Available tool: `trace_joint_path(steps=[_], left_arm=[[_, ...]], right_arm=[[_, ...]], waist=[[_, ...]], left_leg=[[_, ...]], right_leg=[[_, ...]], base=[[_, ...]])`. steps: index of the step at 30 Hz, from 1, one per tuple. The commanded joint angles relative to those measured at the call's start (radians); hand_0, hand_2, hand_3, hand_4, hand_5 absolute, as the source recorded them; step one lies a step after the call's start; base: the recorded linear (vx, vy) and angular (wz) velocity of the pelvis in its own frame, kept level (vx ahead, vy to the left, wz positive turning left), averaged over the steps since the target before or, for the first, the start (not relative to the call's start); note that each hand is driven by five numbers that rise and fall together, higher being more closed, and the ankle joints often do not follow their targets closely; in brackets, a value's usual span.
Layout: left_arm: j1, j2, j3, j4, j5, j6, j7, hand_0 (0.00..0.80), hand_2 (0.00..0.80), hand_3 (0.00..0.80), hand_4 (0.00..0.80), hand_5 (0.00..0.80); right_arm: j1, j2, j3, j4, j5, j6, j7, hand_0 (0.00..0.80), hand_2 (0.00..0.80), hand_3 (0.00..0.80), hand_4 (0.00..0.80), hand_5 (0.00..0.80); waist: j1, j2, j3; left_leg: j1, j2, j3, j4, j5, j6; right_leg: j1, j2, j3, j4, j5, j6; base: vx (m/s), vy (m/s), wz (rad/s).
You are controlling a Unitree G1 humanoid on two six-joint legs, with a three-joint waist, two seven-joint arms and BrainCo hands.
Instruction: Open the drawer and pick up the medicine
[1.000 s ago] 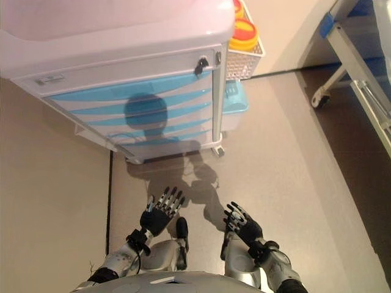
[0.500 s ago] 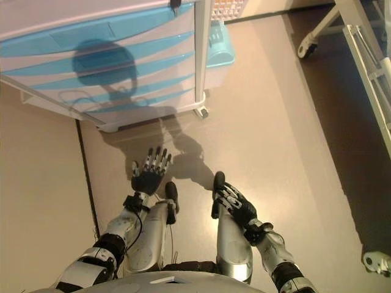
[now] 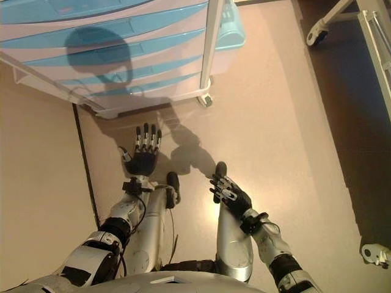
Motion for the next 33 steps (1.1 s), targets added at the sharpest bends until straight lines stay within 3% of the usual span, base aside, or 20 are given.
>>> trace_joint_path(steps=[1, 17, 33], left_arm=[[0.004, -0.032, 0.034, -0.08, -0.03, -0.019, -0.051, 0.0, 0.0, 0.0, 0.0, 0.0], [-0.148, 0.121, 0.086, -0.15, -0.076, -0.088, -0.042, 0.0, 0.0, 0.0, 0.0, 0.0], [-0.384, 0.241, 0.095, -0.146, -0.074, -0.167, 0.044, 0.0, 0.0, 0.0, 0.0, 0.0]], right_arm=[[0.095, -0.045, 0.081, -0.041, 0.026, 0.035, 0.042, 0.0, 0.0, 0.0, 0.0, 0.0], [0.106, -0.099, 0.077, -0.07, 0.046, 0.063, 0.078, 0.0, 0.0, 0.0, 0.0, 0.0], [0.108, -0.113, 0.099, -0.016, 0.045, 0.014, 0.12, 0.0, 0.0, 0.0, 0.0, 0.0]], waist=[[-0.017, 0.066, -0.011], [-0.052, 0.077, -0.011], [-0.08, 0.066, -0.011]], left_leg=[[0.037, -0.058, -0.043, -0.171, 0.024, -0.002], [-0.007, -0.051, -0.007, -0.168, 0.025, 0.005], [0.003, -0.041, 0.022, -0.186, 0.017, 0.008]], right_leg=[[-0.028, 0.084, 0.0, 0.233, -0.175, -0.038], [-0.09, 0.099, 0.018, 0.231, -0.166, -0.044], [-0.084, 0.101, 0.02, 0.19, -0.142, -0.039]], base=[[0.025, 0.015, 0.06], [0.012, 0.036, -0.03], [0.001, 0.004, -0.01]])
